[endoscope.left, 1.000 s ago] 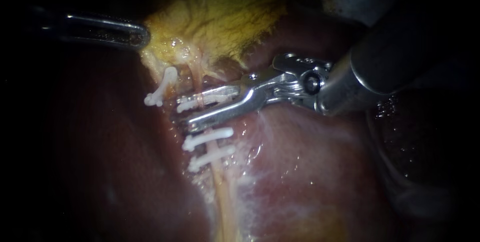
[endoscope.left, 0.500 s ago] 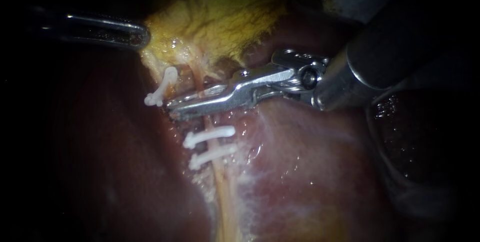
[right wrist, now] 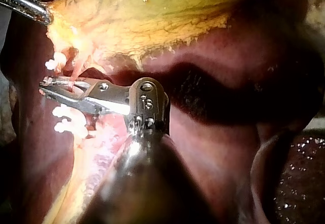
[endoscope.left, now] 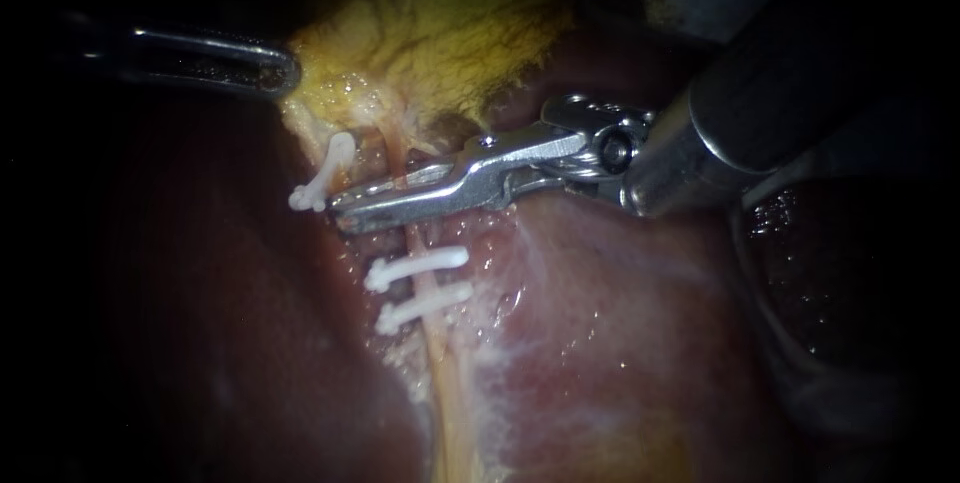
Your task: Clipping third clip right tube
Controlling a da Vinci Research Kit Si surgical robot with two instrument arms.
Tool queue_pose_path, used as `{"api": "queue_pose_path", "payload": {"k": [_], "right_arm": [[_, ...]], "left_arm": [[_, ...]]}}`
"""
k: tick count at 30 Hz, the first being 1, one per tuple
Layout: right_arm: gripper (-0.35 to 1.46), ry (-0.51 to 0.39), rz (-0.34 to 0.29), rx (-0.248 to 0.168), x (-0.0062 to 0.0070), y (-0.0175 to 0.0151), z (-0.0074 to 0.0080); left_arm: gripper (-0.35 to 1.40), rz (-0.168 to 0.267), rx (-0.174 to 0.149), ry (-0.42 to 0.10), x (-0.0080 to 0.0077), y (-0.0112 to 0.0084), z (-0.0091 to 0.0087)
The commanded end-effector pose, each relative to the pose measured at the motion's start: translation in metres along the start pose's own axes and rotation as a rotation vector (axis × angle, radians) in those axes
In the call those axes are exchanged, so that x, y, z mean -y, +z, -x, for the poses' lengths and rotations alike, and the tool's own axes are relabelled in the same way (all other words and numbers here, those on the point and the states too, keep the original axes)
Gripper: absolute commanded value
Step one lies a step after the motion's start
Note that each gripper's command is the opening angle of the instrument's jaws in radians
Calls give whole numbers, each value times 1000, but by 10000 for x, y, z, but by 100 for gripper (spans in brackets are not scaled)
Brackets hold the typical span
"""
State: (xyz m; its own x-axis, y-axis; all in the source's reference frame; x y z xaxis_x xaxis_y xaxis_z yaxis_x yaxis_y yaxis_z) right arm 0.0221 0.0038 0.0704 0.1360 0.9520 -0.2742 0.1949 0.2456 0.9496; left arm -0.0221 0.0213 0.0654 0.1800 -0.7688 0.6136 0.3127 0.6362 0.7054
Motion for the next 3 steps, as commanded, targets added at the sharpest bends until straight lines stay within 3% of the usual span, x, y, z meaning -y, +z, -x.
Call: {"api": "queue_pose_path", "payload": {"k": [1,3], "right_arm": [[-35,0,0,0,0,0,0],[-35,0,-1,2,-1,-1,0]], "left_arm": [[-35,-1,0,0,0,0,0],[-35,-1,0,0,0,0,0]]}}
